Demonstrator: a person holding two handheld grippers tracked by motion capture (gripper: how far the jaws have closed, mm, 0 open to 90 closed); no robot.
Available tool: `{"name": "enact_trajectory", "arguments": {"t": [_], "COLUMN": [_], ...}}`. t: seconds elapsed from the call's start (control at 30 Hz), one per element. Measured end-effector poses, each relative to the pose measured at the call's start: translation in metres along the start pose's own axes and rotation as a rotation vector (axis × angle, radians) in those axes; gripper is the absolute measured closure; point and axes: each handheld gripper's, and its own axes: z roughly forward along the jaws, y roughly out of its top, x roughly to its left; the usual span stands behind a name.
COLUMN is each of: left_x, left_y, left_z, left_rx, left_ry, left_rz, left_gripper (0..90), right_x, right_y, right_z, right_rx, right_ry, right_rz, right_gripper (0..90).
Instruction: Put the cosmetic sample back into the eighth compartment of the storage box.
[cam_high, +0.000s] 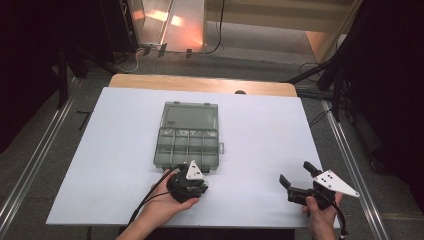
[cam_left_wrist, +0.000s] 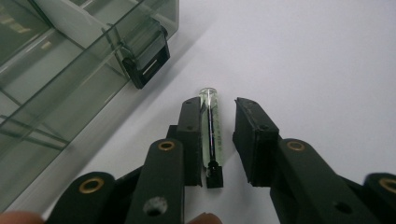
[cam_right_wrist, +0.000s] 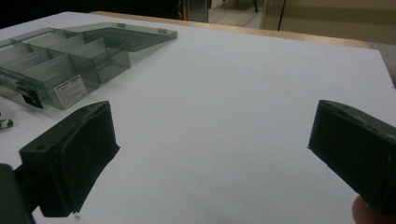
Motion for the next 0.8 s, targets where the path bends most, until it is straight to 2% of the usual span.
{"name": "enact_trajectory", "arguments": {"t": [0.13, 0.3, 0.37, 0.43, 0.5, 0.63, 0.8], "left_x": [-0.0012, -0.0016, -0.0018, -0.0011, -0.0002, 0.0007, 0.0027], "left_y": [-0.0008, 0.0003, 0.0008, 0.0008, 0.001, 0.0008, 0.0009], "left_z": [0.0001, 0.0006, 0.0007, 0.0008, 0.0004, -0.0001, -0.0005], "left_rx": [-0.001, 0.009, 0.013, 0.01, 0.014, 0.015, 0.011], "left_ry": [0.021, 0.021, 0.023, 0.024, 0.017, 0.012, -0.004], "left_rz": [0.025, 0.019, 0.008, 0.001, 0.005, 0.021, 0.018], "left_gripper": [77.1, 77.3, 77.5, 80.2, 80.8, 80.9, 81.0], "right_x": [-0.0005, -0.001, -0.0005, -0.0003, -0.0004, -0.0005, -0.0005], "right_y": [0.0, -0.0004, -0.0003, -0.0001, -0.0001, 0.0004, 0.0004], "right_z": [0.0001, 0.0004, 0.0001, -0.0001, -0.0003, -0.0008, -0.0007], "right_rx": [0.0, 0.002, 0.0, 0.002, 0.003, -0.001, -0.001], "right_ry": [-0.001, 0.001, 0.001, -0.003, -0.004, -0.005, -0.006], "right_rz": [0.002, 0.003, -0.001, 0.002, 0.004, 0.007, 0.009], "right_gripper": [0.9, 1.2, 3.1, 10.0, 13.1, 12.9, 12.9]}}
